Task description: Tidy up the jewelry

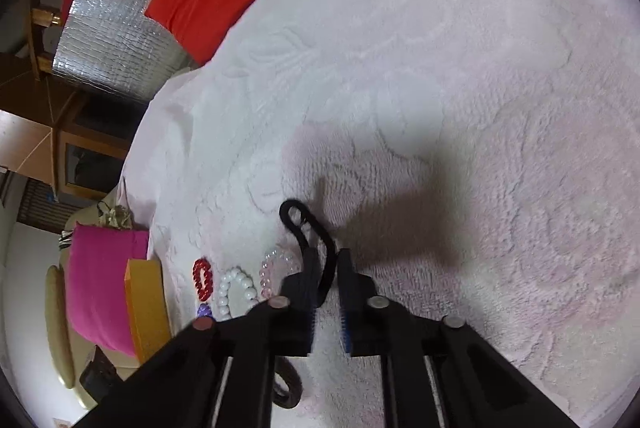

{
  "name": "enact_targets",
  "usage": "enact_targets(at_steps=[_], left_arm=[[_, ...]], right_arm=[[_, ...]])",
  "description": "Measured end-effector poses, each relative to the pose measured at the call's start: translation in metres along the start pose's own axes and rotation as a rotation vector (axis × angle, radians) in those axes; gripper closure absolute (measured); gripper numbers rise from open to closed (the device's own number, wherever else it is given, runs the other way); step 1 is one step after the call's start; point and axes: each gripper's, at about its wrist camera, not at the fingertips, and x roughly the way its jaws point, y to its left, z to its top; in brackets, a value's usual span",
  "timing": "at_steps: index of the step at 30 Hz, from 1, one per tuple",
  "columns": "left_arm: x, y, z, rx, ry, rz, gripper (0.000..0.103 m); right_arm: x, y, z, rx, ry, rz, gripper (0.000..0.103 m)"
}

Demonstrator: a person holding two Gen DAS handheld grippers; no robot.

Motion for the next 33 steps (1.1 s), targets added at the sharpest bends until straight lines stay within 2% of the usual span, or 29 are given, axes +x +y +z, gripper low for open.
enact_targets(at_steps=[6,13,15,18,19,25,30,32,33], left_arm=[[-0.002,0.007,-0.001,-0.027,-0.003,-0.035,0.047],[0.008,0.002,0.004,-0.033,0.000,-0.055,0.048],[0.010,0.002,0.005,-0.041,-0.003,-0.055,0.053],[0.012,0.004,0.008,-0.056,-0.017,-0.044,0.069],[0.012,0.003,0.009,-0.057,-0.022,-0.053,0.077],[0.012,-0.001,0.010,-0.053,-0.030,-0.057,0.083],[0.013,-0.002,0.009,-0.045,-0.019,-0.037,0.079],[0.018,-0.003,0.008,-0.049,0.005,-0.026,0.063],[0.020,-0.004,0.008,-0.046,0.004,-0.029,0.063]], right_arm=[[-0.010,0.011,-0.003,-0.043,-0.058,0.029,0.097],[-0.011,0.020,-0.005,-0.068,-0.068,0.053,0.097],[-0.012,0.022,-0.006,-0.080,-0.070,0.056,0.097],[-0.012,0.024,-0.008,-0.086,-0.068,0.068,0.097],[-0.012,0.026,-0.009,-0.090,-0.070,0.070,0.097],[-0.009,0.031,-0.012,-0.113,-0.067,0.078,0.097],[-0.007,0.037,-0.015,-0.138,-0.068,0.075,0.097],[-0.005,0.042,-0.018,-0.153,-0.067,0.079,0.097],[-0.004,0.044,-0.018,-0.157,-0.065,0.082,0.097]])
